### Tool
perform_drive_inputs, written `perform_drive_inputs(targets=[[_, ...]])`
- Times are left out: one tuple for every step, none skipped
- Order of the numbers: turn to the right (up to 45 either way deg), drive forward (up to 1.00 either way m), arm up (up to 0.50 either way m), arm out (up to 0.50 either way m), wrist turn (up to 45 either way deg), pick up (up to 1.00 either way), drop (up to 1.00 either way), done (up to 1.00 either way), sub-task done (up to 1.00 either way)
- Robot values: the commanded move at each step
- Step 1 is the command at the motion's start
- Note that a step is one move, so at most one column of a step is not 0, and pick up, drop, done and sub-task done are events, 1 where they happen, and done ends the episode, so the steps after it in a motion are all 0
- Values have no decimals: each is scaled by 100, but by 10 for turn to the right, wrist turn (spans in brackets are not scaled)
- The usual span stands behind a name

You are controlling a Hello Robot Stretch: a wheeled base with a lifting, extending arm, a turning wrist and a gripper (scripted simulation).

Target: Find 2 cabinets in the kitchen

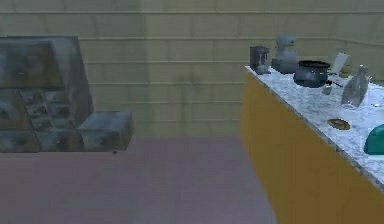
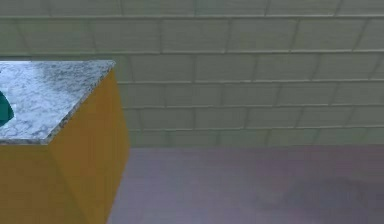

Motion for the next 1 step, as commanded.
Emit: perform_drive_inputs(targets=[[0, 100, 0, 0, 0, 0, 0, 0, 0]])
